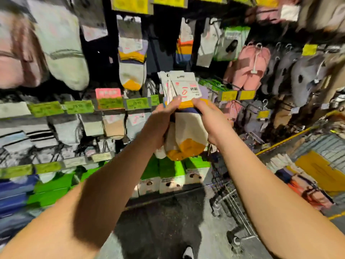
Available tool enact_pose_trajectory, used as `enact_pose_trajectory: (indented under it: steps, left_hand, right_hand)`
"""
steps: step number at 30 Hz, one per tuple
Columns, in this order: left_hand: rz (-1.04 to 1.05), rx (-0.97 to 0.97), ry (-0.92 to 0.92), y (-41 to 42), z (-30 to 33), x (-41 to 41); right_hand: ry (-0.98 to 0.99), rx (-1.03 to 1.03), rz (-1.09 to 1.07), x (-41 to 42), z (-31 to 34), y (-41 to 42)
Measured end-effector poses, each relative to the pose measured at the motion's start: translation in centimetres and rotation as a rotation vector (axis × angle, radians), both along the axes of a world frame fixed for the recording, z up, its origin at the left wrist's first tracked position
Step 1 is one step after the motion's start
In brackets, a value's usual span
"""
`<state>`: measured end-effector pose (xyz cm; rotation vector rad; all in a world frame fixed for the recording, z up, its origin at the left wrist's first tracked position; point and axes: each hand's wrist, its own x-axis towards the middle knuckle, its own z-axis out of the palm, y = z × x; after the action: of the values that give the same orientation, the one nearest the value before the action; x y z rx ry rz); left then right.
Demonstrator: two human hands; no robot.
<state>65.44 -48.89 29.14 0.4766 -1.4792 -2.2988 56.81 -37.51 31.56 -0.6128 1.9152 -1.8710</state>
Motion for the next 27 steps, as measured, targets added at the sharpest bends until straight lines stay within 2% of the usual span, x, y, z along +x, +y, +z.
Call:
enact_pose_trajectory:
  steps: [3,7,12,21,24,27]
  left_hand:
    - [0.137,-0.03,0.029,-2.1,1.3,1.1]
    - [0.318,-0.165,-0.058,-4.4,2.8,3.3]
    - [0.328,-0.16,0.078,-5.1,4.3,5.7]
    - [0.41,-0.047,0.084,-7.0,4.9,7.0]
    - [0.467,-0.082,0.076,-8.3,4.9,8.1]
    - [0.518,-0.127,0.079,-9.3,5.1,9.6]
  right_hand:
    - [-0.044,-0.076,0.037,0.8,1.3,-2.5]
    - [-0.057,-0.088,0.158,1.7,2.6,-4.9]
    - [-0.116,-0.117,0.259,2.7,3.6,-7.0]
    - [-0.279,-0.142,0.425,1.9,5.6,-9.2]
    - [-0.282,-0.173,0.457,0.8,6.3,-9.3]
    - [-0.274,-0.192,0.397,-0.8,6.8,-10.0]
